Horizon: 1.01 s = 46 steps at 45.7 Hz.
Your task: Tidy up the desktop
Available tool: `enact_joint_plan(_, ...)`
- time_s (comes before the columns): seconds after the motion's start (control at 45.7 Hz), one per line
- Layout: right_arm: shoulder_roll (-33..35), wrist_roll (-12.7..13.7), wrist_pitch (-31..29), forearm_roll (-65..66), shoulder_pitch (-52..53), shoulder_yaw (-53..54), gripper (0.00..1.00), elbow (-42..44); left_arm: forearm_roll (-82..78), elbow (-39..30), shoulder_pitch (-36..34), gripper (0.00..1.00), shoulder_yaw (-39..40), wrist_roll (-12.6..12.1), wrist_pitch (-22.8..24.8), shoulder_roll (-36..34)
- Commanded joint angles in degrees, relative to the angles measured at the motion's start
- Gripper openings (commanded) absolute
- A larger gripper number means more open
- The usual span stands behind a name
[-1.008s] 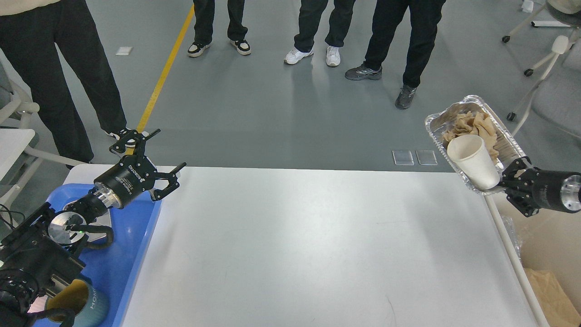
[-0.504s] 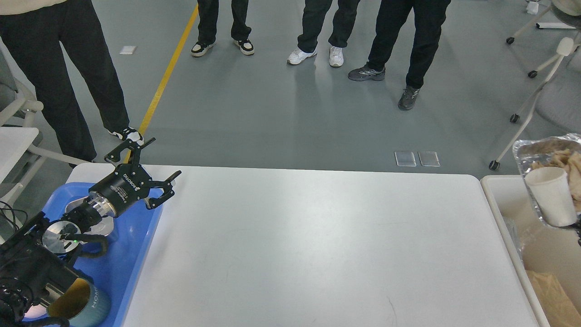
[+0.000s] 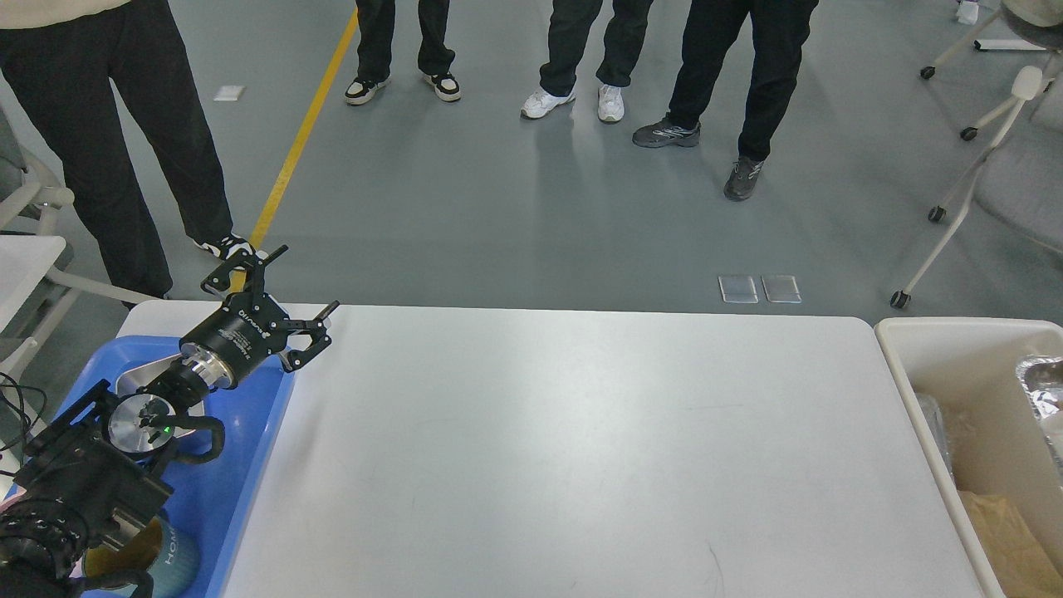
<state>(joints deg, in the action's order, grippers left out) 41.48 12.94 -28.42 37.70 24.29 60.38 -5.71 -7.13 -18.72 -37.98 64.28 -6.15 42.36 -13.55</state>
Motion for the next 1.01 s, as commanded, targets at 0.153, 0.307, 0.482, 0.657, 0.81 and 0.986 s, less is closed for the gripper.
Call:
enact_joint_plan(0.153,-0.61,-0.11,4.51,0.01,-0.12,-0.71,0.31,0.70,-0.07,0.00,-0.34,0.97,-0.03,0.09,-1.14,1.50)
enact_joint_plan(0.307,-1.23,-0.20,8.74,-0.08,-0.12,-0.44,1.00,0.61,-0.25,0.00,-0.95,0.97,-0.55,1.05,-1.49,1.68)
enact_joint_plan(0.482,-1.14,-0.20,9.09,-0.17,0.32,0.00,1.00,0.52,-0.25,0.00,-1.31,0.97,-0.91,1.23,-1.49,1.68)
enact_joint_plan(0.657,-1.23,-0.20,8.74,-4.55,3.30,1.22,1.00,-0.09,-0.60,0.00,-1.31,0.97,-0.91,1.76,-1.58,1.77)
enact_joint_plan(0.81,-1.31,-0.20,7.42,-20.01,9.89,3.60,1.00,-0.79,-0.78,-0.08,-1.66,0.97,-1.00,2.29,-1.66,1.68)
enact_joint_plan(0.986,-4.65,-0.81,-2.15,-37.51,16.84,6.32,1.00,-2.46,-0.87,-0.08,-1.66,0.97,-1.08,2.37,-1.75,1.77)
